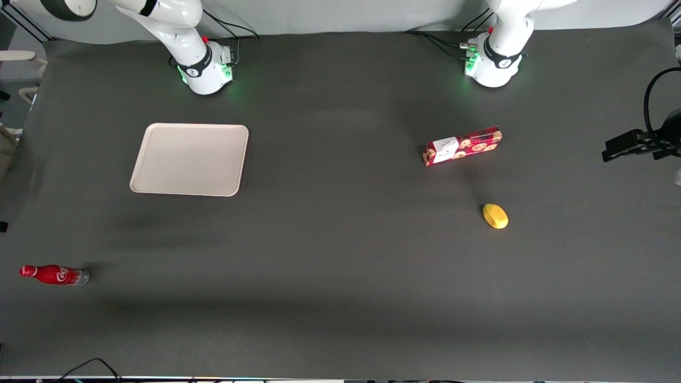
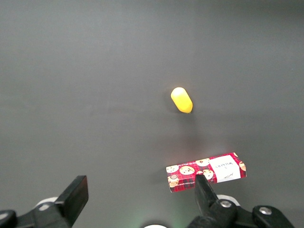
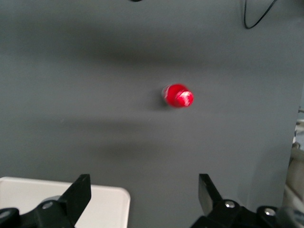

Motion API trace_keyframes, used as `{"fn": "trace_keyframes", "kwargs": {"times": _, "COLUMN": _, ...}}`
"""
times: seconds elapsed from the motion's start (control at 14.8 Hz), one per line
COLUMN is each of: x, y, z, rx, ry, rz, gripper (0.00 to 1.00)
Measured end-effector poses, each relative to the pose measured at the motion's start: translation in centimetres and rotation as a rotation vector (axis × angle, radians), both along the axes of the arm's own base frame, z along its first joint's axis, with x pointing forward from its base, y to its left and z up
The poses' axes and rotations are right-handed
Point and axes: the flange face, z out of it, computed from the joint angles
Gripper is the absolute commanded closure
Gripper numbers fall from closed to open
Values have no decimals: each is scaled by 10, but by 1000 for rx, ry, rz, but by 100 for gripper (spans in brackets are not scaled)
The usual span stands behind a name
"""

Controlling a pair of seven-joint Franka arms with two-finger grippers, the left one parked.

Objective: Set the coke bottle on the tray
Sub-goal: 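Lower the open right gripper over the bottle's body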

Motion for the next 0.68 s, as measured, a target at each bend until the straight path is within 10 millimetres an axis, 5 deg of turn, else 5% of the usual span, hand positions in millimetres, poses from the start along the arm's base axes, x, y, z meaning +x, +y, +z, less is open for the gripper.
{"fn": "trace_keyframes", "kwargs": {"times": 0.34, "x": 38, "y": -25, "z": -82, "rx": -31, "ry": -46, "rz": 43, "gripper": 0}}
{"fn": "trace_keyframes", "kwargs": {"times": 0.68, "x": 45, "y": -47, "z": -146, "rx": -8, "ry": -26, "rz": 44, "gripper": 0}}
